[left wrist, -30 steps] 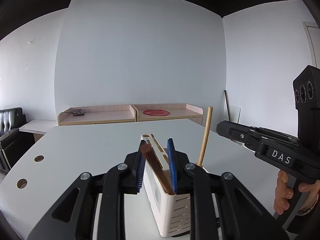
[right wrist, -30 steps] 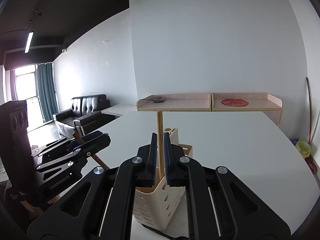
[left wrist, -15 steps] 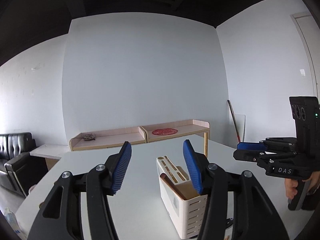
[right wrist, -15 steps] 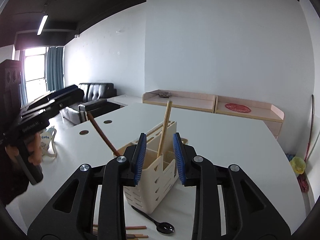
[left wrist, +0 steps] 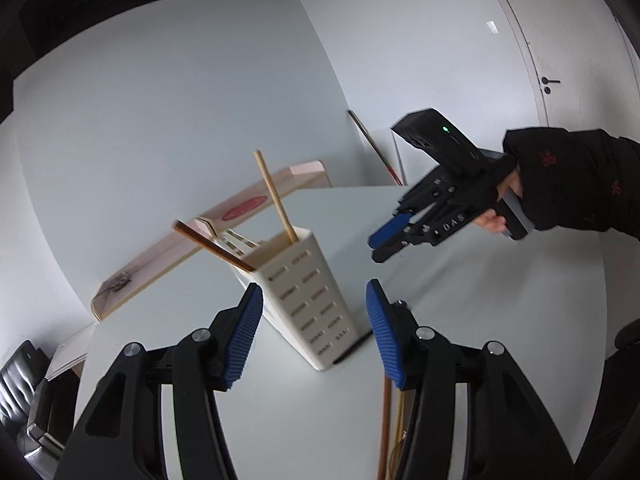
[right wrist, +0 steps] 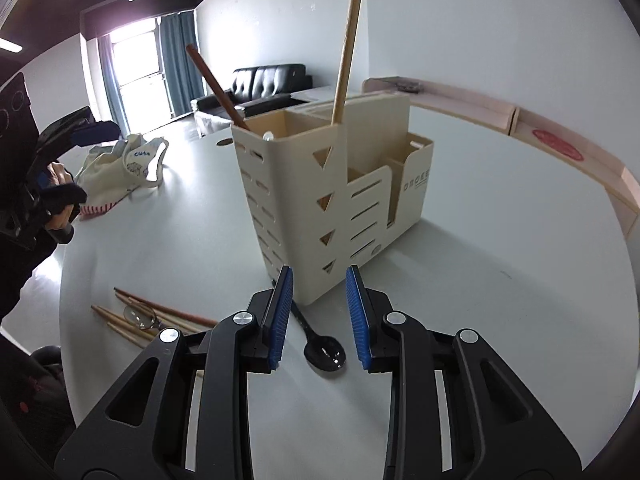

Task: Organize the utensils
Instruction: 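Grasp the black spoon handle with the right gripper while the left grasps another brown chopstick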

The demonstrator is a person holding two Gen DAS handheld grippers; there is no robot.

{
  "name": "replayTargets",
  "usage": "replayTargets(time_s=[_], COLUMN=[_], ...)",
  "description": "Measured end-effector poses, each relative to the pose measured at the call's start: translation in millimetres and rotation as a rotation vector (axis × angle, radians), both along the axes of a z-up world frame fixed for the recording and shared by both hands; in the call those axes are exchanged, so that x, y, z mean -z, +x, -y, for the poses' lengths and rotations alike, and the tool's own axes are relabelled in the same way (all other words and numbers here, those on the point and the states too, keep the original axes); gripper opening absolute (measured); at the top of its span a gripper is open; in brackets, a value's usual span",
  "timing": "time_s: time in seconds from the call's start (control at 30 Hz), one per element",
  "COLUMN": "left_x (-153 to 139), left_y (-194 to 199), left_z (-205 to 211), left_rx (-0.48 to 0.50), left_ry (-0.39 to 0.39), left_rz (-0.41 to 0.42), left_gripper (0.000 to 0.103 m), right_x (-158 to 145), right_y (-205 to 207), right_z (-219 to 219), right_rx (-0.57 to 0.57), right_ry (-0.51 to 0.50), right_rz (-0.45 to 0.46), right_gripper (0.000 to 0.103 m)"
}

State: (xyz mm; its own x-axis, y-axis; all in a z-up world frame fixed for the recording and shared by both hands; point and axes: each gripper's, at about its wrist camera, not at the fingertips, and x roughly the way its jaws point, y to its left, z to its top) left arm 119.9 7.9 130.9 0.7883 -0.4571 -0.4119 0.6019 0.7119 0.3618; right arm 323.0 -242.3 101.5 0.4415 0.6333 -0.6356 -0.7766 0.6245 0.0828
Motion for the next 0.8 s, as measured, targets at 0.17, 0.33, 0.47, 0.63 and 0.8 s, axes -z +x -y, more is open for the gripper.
replayTargets(time_s=[0.17, 0.33, 0.47, 0.63, 0.8], left_x=[40.6, 73.7, 93.4, 104.8, 110.2], left_y=[24.4, 54.5, 69.0, 76.9, 83.9], left_z=[17.8, 33.9, 38.1, 45.5, 48.6], left_rx=[0.017, 0.04, 0.052, 0.085, 0.091], left_ry=[0.077, 0.137, 0.142, 0.188, 0.209], left_rz=[-0.182, -0.338, -0.428, -0.485, -0.536], left_gripper=[0.046, 0.024, 0.022, 0.019, 0.017], right_x=[28.3, 50.2, 61.6, 65.2, 70.8], right_y=[-1.1, 1.6, 6.5, 11.9, 15.4], right_z=[-18.3, -35.1, -41.0, -46.7, -54.2], right_rx=[-0.102, -0.133, -0.15, -0.173, -0.198], right_ry=[-0.091, -0.167, -0.211, -0.258, -0.29], right_rz=[-0.03, -0.052, -0.07, -0.069, -0.087], right_gripper=[0.026, 0.023, 0.018, 0.014, 0.012])
